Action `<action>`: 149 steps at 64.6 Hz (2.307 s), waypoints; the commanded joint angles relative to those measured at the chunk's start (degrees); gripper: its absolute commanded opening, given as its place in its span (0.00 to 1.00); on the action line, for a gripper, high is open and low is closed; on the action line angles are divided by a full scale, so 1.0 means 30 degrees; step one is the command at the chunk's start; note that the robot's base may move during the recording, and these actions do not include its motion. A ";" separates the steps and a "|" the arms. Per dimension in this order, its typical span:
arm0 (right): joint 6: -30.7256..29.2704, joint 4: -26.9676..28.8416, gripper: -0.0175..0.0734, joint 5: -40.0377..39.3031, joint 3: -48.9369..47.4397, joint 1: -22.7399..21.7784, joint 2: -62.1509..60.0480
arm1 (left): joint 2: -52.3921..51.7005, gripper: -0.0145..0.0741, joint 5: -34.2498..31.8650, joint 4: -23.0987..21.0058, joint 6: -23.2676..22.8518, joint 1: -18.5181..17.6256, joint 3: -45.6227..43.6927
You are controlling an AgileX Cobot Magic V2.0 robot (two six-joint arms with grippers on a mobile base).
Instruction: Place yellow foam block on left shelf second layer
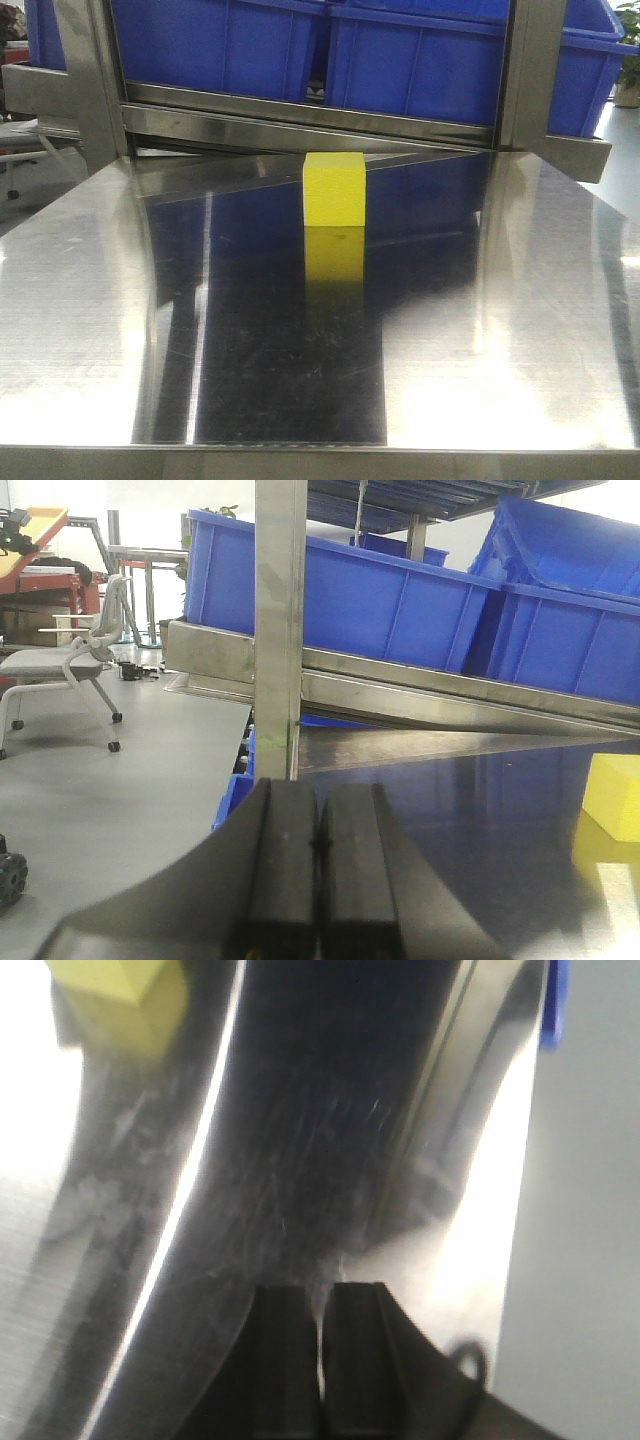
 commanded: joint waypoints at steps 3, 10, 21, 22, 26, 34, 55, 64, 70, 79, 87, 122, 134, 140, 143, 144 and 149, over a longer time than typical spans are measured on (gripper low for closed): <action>0.0658 -0.0316 0.66 0.0996 -0.2836 0.0513 0.2467 | -0.0383 0.32 -0.1721 -0.0073 -0.0087 -0.0113 0.0503; 0.2049 -0.0316 0.90 0.2367 -0.5091 0.0968 0.4750 | -0.0383 0.32 -0.1721 -0.0073 -0.0087 -0.0113 0.0503; 0.3470 -0.0277 0.88 0.4781 -0.8586 0.1688 0.7746 | -0.0383 0.32 -0.1721 -0.0073 -0.0087 -0.0113 0.0503; 0.3576 -0.0252 0.88 0.4991 -0.8874 0.1745 0.7971 | -0.0383 0.32 -0.1721 -0.0073 -0.0087 -0.0113 0.0503; 0.3935 -0.0256 0.88 0.5873 -1.0184 0.2049 0.8980 | -0.0383 0.32 -0.1721 -0.0073 -0.0087 -0.0113 0.0503; 0.4548 -0.0241 0.88 0.6875 -1.2583 0.2418 1.0859 | -0.0383 0.32 -0.1721 -0.0073 -0.0087 -0.0113 0.0503; 0.4825 0.0390 0.88 0.9755 -1.9524 0.3177 1.6039 | -0.0383 0.32 -0.1721 -0.0073 -0.0087 -0.0113 0.0503; 0.5649 0.0729 0.88 1.0208 -2.1972 0.3194 1.7812 | -0.0383 0.32 -0.1721 -0.0073 -0.0087 -0.0113 0.0503; 0.6494 0.0755 0.88 1.0512 -2.3378 0.3194 1.8760 | -0.0383 0.32 -0.1721 -0.0073 -0.0087 -0.0113 0.0503; 0.7070 0.0755 0.88 1.0566 -2.4804 0.3319 1.9699 | -0.0383 0.32 -0.1721 -0.0073 -0.0087 -0.0113 0.0503; 0.7070 0.0771 0.88 1.0365 -2.6024 0.3523 2.0460 | -0.0383 0.32 -0.1721 -0.0073 -0.0087 -0.0113 0.0503; 0.7070 0.0510 0.88 0.8713 -2.7893 0.3889 2.1946 | -0.0383 0.32 -0.1721 -0.0073 -0.0087 -0.0113 0.0503; 0.7070 -0.0397 0.88 0.8736 -2.8103 0.4076 2.2126 | -0.0383 0.32 -0.1721 -0.0073 -0.0087 -0.0113 0.0503; 0.7076 -0.0672 0.88 0.8576 -2.8103 0.4076 2.2126 | -0.0383 0.32 -0.1721 -0.0073 -0.0087 -0.0113 0.0503; 0.7162 -0.0911 0.88 0.8524 -2.8103 0.4076 2.2126 | -0.0383 0.32 -0.1721 -0.0073 -0.0087 -0.0113 0.0503; 0.7223 -0.0966 0.88 0.8524 -2.8103 0.4076 2.2126 | -0.0383 0.32 -0.1721 -0.0073 -0.0087 -0.0113 0.0503; 0.7370 -0.1137 0.88 0.8524 -2.8103 0.4076 2.2147 | -0.0383 0.32 -0.1721 -0.0073 -0.0087 -0.0113 0.0503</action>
